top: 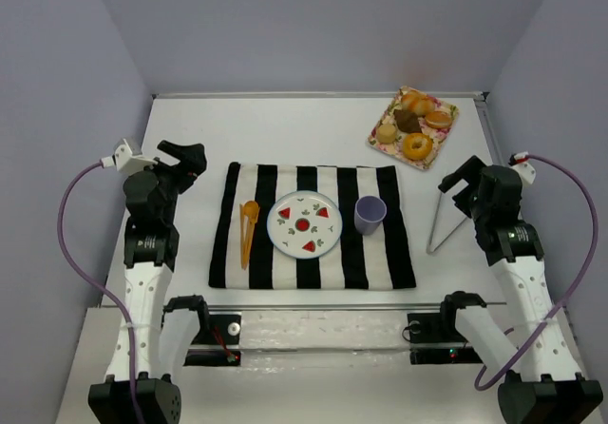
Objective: Place the bread
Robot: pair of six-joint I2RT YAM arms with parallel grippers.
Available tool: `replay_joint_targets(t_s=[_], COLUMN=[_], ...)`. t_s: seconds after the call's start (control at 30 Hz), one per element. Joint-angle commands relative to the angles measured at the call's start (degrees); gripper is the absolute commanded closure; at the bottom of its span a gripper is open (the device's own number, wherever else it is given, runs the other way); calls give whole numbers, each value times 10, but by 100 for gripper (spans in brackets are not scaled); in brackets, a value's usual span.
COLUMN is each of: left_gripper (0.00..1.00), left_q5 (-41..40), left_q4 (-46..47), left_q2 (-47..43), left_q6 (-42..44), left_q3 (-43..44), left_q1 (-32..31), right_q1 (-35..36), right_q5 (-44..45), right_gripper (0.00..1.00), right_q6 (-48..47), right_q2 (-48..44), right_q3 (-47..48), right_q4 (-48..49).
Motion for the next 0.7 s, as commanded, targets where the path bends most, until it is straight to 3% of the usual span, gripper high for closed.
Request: replay_joint_targets(t_s=[0.0,0.3,0.67], left_gripper=[1,1,1], left_q5=[20,48,32], left_q4=[7,37,52], left_q2=[-17,-7,23], left_q6=[-9,-5,12], left_q3=[-4,-25,-29], left_q1=[-3,-3,-2], right_q1=[-2,-2,-2], right_q5=[0,30,15], right_gripper=[0,0,0], right_q6=[-12,22,13], right_q2=[1,14,206], right_q3=[20,-47,-50], right_q4=[-8,-24,16])
